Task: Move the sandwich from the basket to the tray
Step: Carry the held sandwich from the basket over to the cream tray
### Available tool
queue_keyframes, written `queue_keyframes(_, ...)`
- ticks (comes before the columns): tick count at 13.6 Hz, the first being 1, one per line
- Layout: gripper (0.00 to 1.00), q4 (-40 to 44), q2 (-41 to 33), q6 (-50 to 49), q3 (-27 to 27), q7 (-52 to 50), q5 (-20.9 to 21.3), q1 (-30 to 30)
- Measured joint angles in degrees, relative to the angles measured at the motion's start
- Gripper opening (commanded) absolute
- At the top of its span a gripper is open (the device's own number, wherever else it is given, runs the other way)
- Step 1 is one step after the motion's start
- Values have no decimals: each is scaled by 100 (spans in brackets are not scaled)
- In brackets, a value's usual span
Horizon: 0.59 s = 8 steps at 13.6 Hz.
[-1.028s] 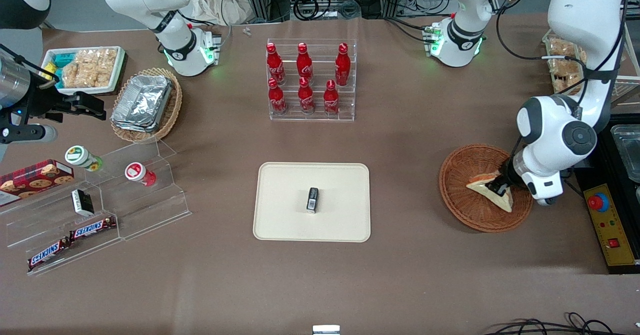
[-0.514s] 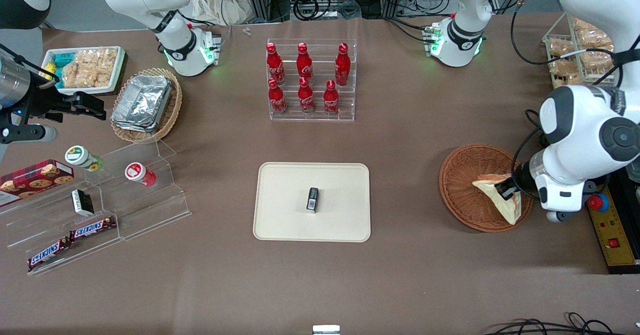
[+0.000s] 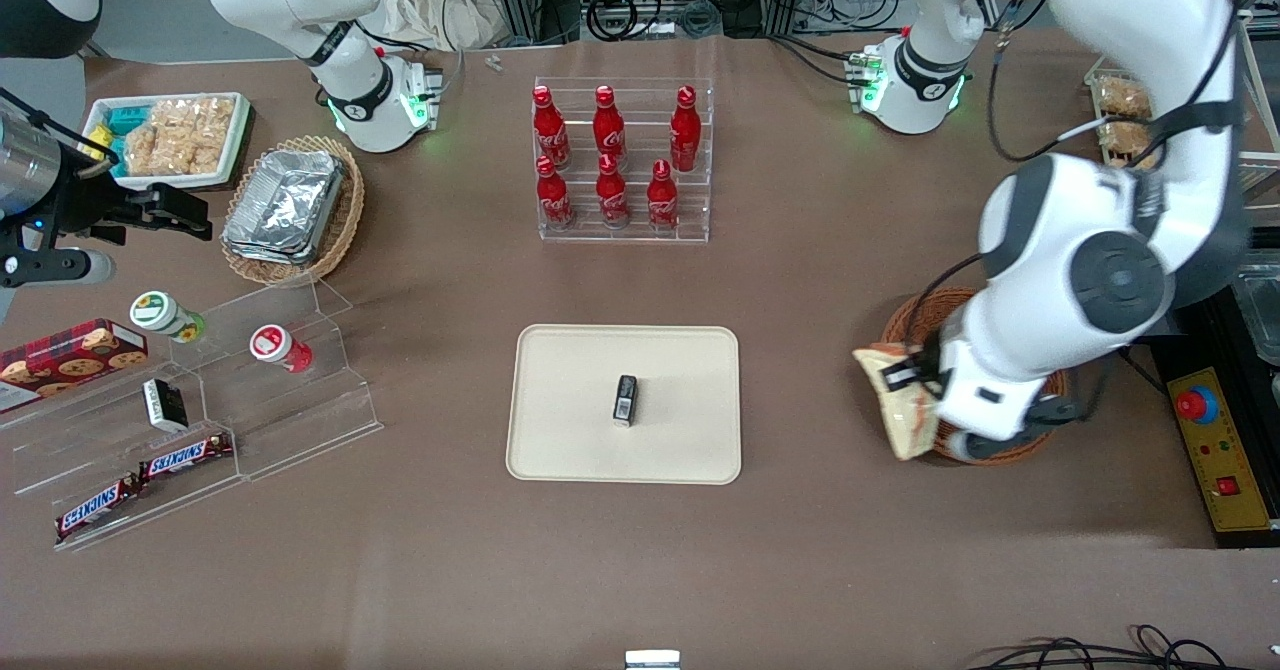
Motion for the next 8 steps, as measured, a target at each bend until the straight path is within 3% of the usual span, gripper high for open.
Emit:
queue_keyframes(3,0,519,701,70,-1,10,2,-442)
queue_keyframes(8,0,652,1619,982,8,11,177,-1065)
